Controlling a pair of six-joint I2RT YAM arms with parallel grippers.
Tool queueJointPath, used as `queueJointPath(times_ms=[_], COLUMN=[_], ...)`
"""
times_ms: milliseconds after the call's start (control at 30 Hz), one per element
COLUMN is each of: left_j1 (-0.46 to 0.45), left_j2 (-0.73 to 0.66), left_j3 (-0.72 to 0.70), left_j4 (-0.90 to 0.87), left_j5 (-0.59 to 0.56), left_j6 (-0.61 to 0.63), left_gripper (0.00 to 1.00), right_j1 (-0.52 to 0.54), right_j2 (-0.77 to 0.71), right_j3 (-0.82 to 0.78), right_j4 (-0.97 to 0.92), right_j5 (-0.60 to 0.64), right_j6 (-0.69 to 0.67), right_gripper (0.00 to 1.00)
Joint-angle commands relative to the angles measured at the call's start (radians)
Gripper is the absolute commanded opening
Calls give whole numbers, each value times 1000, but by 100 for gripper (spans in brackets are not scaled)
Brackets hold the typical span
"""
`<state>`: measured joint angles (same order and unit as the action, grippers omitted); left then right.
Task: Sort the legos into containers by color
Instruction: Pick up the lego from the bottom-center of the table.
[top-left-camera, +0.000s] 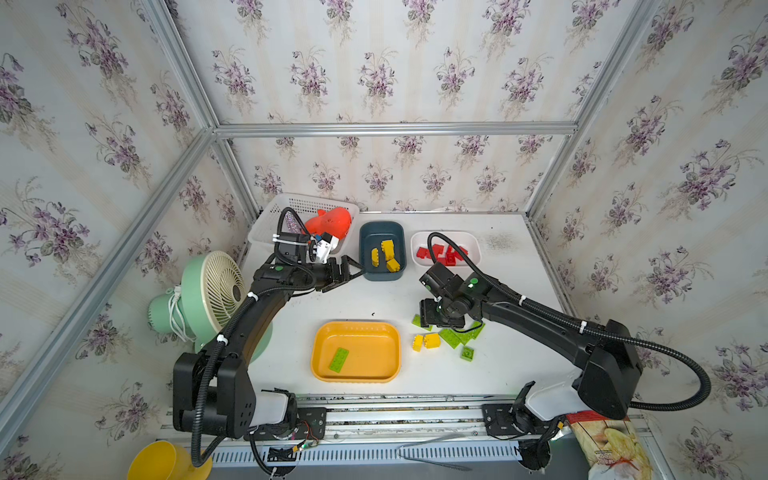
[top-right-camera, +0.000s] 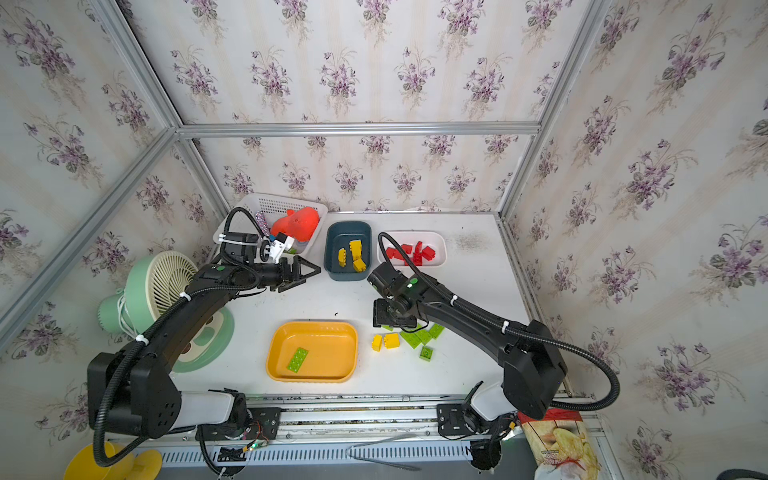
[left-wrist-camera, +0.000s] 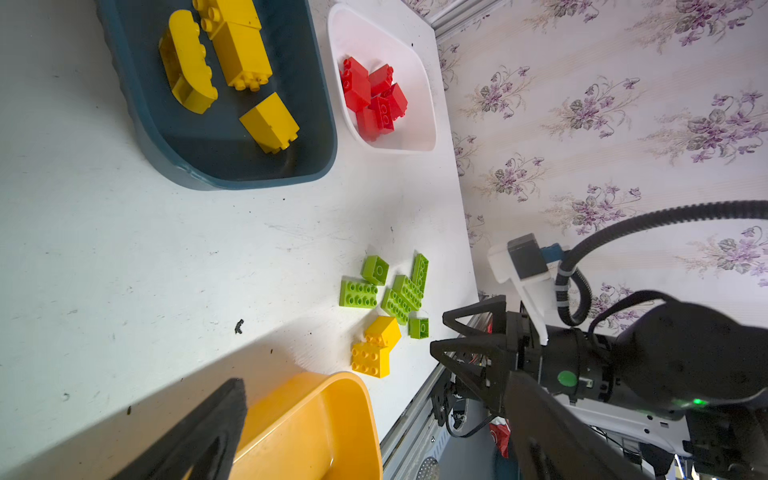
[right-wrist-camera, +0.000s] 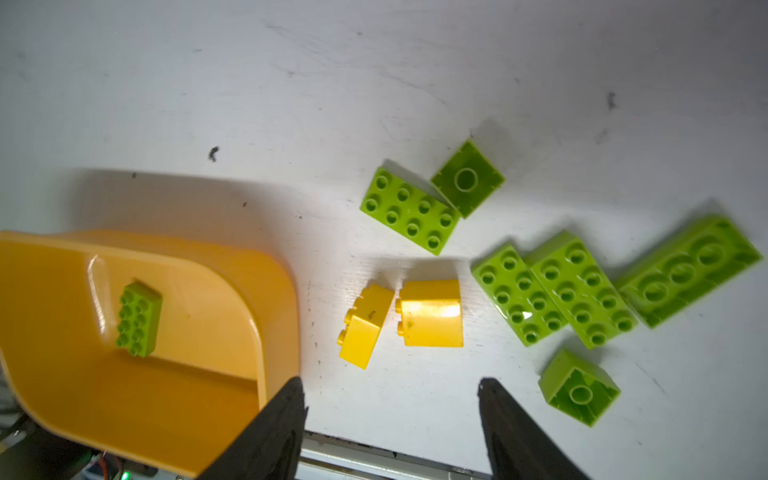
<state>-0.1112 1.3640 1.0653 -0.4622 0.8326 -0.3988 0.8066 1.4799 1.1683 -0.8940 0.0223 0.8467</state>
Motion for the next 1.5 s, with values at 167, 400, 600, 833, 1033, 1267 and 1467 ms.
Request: queueJointPath(times_ms=[167, 400, 600, 833, 1033, 1267, 1467], left_j1=[1, 3, 6, 7, 8, 8, 10], left_j2=[-3, -12, -9, 3, 1, -23, -29], left_j3=[18, 10, 7, 8, -3, -9, 15], left_j4=[-38, -54, -62, -66, -67, -69, -69], left_j5=[22, 25, 27, 30, 30, 21, 11], left_j6=[26, 47, 64, 74, 74, 66, 53], left_gripper=[99, 99, 99, 99, 99, 99, 99], right_j1=[74, 96, 101, 109, 118, 115, 36], right_j2=[85, 180, 242, 279, 296, 276, 197], right_j3=[-24, 1, 24, 19, 17, 63, 157], right_j4=[33, 77, 98, 90, 97, 24, -3], right_j5=[31, 21, 6, -6, -2, 52, 89], right_j6=[263, 273, 266, 270, 247, 164, 40], right_gripper=[67, 57, 46, 39, 26, 21, 20])
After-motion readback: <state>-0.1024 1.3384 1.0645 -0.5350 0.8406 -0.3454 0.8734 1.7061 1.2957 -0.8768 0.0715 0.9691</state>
